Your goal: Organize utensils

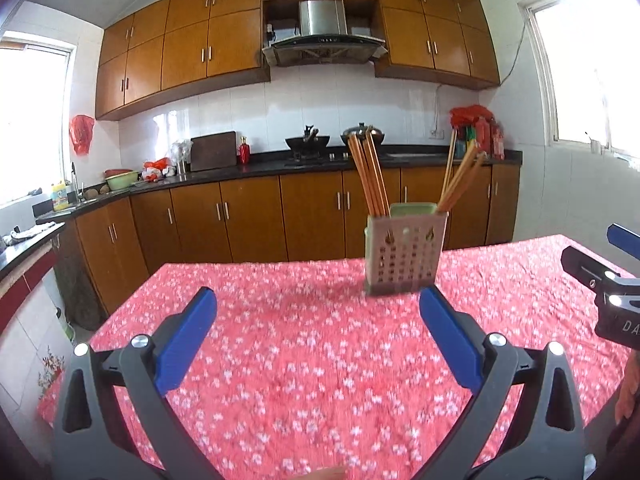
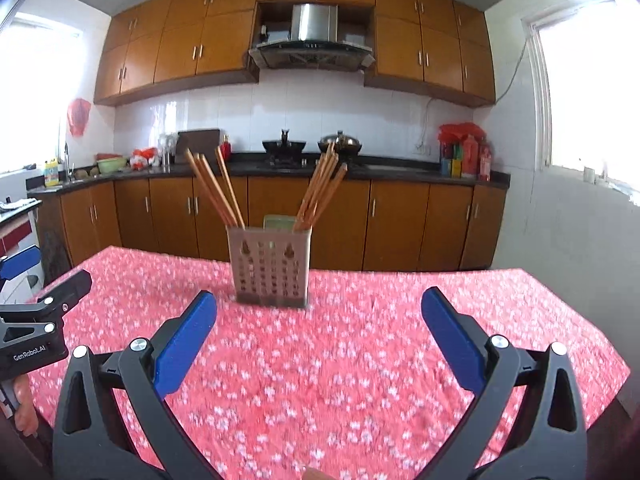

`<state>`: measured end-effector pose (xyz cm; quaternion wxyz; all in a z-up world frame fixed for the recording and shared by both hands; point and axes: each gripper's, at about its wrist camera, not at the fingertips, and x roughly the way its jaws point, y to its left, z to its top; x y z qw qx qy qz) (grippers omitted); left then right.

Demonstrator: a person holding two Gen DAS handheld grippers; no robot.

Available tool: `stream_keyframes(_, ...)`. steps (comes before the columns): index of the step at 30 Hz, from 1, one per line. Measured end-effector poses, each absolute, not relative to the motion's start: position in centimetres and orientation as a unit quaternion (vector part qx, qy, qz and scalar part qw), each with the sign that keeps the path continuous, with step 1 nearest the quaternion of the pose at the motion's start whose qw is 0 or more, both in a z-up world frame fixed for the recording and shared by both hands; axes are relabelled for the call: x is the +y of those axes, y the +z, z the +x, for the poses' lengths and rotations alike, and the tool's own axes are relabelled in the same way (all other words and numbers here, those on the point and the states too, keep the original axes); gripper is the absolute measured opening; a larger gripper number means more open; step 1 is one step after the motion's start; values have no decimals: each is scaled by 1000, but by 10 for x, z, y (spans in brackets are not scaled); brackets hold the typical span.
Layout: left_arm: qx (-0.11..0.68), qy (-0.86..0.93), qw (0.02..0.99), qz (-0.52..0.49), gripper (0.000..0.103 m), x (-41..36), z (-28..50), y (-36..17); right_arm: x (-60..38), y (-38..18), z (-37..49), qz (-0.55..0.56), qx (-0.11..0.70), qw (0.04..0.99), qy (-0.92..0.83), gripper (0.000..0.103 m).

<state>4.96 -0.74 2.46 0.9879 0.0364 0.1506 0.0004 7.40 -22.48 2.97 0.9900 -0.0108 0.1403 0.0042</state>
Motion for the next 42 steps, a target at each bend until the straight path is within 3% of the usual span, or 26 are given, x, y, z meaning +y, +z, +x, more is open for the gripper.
stream_keyframes(11, 189, 6, 982, 23, 99, 0, 53, 1, -226, -3, 64, -2, 177, 984, 7, 101)
stream_keyframes(42, 194, -8, 981, 13, 99, -3, 53, -1, -234, -7, 68, 14, 193, 981, 6, 101)
